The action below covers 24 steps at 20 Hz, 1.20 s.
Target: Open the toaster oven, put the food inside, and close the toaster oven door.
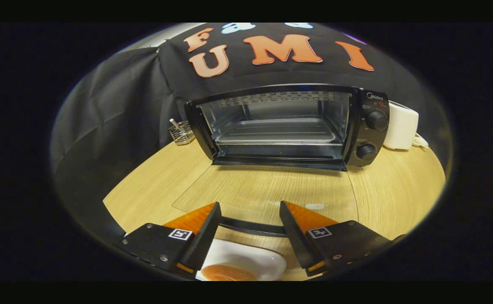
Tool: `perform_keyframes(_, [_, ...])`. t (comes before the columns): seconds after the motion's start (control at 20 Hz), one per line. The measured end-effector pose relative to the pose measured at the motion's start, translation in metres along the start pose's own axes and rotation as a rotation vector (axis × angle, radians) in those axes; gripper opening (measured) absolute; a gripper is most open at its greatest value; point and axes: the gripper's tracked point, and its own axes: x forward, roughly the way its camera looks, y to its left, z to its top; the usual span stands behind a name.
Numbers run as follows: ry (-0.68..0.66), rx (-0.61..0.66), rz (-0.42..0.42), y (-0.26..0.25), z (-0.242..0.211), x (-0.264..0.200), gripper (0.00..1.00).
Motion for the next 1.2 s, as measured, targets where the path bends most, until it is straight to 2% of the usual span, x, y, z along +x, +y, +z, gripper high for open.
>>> perform_keyframes(0.3, [-0.06, -0.063, 0.063, 0.016, 0.0, -0.041, 0.84])
perform_keyframes(0.35, [-0.063, -0.077, 0.084, 0.02, -0.003, -0.049, 0.88])
perform_keyframes(0.45, [-0.053, -0.101, 0.121, 0.027, -0.015, -0.063, 0.92])
perform_keyframes(0.6, [-0.013, -0.133, 0.171, 0.038, -0.042, -0.088, 0.93])
perform_keyframes(0.8, [0.029, -0.202, 0.158, 0.033, -0.072, -0.105, 0.93])
perform_keyframes(1.0, [0.098, -0.201, 0.182, 0.036, -0.102, -0.103, 0.93])
perform_keyframes(1.2, [0.097, -0.21, 0.157, 0.034, -0.105, -0.095, 0.92])
